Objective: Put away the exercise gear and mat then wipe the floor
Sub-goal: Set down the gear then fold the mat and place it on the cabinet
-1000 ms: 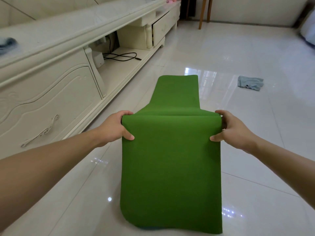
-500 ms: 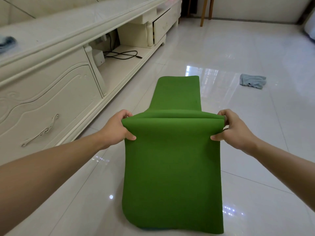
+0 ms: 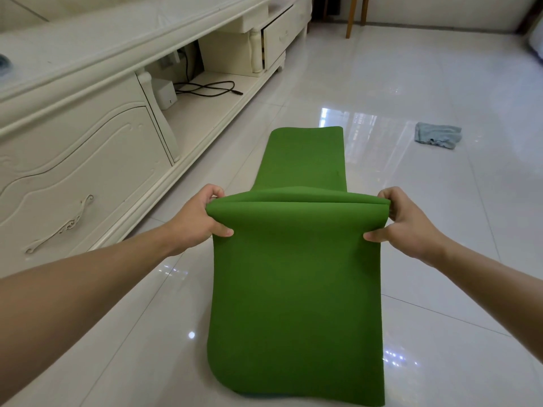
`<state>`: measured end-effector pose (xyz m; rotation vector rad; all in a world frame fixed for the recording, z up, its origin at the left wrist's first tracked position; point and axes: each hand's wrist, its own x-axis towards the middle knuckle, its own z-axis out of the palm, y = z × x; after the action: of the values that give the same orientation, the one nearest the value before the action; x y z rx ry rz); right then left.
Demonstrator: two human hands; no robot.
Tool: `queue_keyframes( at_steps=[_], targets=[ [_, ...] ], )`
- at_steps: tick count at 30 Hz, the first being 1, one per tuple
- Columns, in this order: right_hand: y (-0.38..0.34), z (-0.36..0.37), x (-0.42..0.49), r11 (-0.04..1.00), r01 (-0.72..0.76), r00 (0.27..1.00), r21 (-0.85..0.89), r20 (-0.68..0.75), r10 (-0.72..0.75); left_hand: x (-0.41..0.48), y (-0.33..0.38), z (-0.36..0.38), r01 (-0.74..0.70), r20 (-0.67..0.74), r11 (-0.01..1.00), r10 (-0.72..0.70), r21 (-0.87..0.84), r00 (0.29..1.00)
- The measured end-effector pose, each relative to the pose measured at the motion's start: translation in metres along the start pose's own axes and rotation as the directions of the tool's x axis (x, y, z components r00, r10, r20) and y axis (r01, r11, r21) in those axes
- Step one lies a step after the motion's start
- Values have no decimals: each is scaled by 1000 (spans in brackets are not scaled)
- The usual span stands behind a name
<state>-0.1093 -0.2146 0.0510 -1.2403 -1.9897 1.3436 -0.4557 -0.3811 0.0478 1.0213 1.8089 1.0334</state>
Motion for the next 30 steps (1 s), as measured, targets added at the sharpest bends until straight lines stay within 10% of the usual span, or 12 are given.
queue_keyframes(
  at_steps=[30],
  targets=[
    [16, 8, 4, 953, -121, 986, 277, 145, 83, 21, -26, 11, 60, 37, 961, -53, -270, 998]
  ],
)
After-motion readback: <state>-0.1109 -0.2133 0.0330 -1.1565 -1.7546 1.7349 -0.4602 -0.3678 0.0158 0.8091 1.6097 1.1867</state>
